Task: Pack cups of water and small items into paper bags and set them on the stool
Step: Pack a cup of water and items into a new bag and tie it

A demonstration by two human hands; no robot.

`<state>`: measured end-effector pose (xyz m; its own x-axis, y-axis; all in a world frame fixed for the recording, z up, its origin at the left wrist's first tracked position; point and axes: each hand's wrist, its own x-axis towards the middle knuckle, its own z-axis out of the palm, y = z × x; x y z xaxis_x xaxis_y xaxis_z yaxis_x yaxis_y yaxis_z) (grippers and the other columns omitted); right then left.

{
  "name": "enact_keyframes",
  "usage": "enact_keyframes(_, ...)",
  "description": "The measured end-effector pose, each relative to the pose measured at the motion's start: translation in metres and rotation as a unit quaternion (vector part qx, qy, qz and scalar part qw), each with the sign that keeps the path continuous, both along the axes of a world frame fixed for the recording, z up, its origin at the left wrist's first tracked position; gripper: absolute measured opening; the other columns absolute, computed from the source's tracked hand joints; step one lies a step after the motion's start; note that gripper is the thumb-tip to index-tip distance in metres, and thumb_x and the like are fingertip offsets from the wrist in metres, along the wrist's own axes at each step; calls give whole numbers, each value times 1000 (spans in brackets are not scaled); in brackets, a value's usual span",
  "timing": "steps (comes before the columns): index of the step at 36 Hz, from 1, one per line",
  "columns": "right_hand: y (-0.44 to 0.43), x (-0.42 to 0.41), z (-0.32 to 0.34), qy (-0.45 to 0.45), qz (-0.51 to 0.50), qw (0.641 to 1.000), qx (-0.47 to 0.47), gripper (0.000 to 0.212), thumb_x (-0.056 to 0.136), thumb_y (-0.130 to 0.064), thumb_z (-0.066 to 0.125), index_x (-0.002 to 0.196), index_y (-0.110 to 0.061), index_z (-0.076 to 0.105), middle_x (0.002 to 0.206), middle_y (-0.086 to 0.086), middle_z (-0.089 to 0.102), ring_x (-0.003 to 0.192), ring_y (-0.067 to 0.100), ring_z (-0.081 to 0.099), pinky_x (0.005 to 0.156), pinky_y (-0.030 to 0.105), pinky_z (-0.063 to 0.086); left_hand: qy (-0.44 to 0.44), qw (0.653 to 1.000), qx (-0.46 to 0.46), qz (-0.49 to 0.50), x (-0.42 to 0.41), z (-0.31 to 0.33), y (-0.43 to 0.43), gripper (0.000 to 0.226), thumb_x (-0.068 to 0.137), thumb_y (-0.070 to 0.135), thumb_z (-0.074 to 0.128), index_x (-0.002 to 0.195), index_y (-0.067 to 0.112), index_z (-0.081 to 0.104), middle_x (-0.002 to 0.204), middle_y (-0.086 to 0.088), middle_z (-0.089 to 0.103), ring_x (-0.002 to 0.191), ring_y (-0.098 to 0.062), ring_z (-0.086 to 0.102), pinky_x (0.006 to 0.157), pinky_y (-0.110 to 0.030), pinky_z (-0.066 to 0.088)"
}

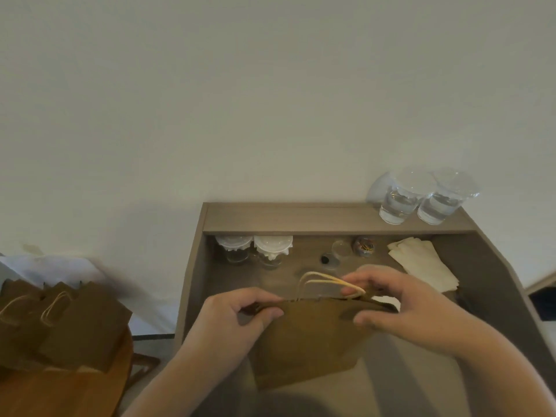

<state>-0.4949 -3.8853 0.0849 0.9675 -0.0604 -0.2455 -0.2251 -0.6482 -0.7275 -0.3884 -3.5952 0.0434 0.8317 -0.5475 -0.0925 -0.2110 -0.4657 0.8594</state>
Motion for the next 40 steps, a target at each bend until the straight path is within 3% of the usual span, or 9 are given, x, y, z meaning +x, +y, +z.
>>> enact_keyframes(6,8,-5,-11,-24,-29,995,-96,37,93,-34,78,115,-61,65,116,-35,62,111,-9,56,95,20,45,-33,999,2,-2,3,-5,-1,14,90,37,74,91,52,74,100,47,63,104,23,52,74,2,45)
enact_keyframes(11,1,-10,-11,-18,-39,994,-97,28,95,-34,76,111,-55,68,112,-35,66,110,-10,56,94,19,44,-45,999,0,-1,5,-7,-2,17,91,34,74,93,51,73,101,47,61,104,23,51,74,3,43)
enact_keyframes(14,-4,-14,-16,-24,-68,996,-50,21,94,-30,77,97,-51,77,110,-37,67,113,-19,54,92,6,38,-60,998,20,3,1,-6,-4,17,92,34,73,93,51,71,101,47,60,105,22,51,71,2,44)
enact_keyframes(19,-12,-13,-35,-24,-117,993,15,19,92,-31,79,100,-48,82,109,-32,74,111,-10,63,112,29,45,-70,997,31,11,-9,1,-12,17,95,27,72,94,44,70,99,40,64,104,16,55,73,-1,46)
enact_keyframes(24,-25,-8,-30,-8,-49,998,30,26,93,-27,77,93,-53,80,98,-30,75,101,-6,67,104,33,53,-36,998,51,28,-22,11,-20,14,92,30,76,97,43,75,96,31,70,99,8,63,83,-16,52)
enact_keyframes(29,-39,1,-21,-49,70,994,-62,24,97,-35,73,85,-56,71,91,-43,65,97,-15,58,72,7,46,-61,992,43,102,-48,8,-30,23,87,24,83,91,46,80,93,25,76,95,1,70,83,-14,53)
enact_keyframes(34,-35,10,-2,-122,191,961,-158,19,98,-44,66,95,-61,58,89,-37,60,109,-23,44,74,3,40,-86,976,52,193,-86,4,-40,16,84,25,85,90,40,81,93,24,76,93,-2,71,82,-15,53)
enact_keyframes(37,-30,12,-3,-157,228,952,-128,19,95,-45,70,96,-61,59,110,-45,54,108,-16,49,86,13,38,-83,972,58,212,-105,1,-38,24,86,24,84,93,47,79,97,25,76,97,-3,72,85,-17,53)
enact_keyframes(40,-22,11,-2,-212,235,948,-28,23,90,-51,72,112,-55,66,112,-36,63,111,-8,60,93,22,46,-99,970,77,209,-120,3,-35,35,87,24,83,92,57,75,98,29,74,97,2,71,86,-16,53)
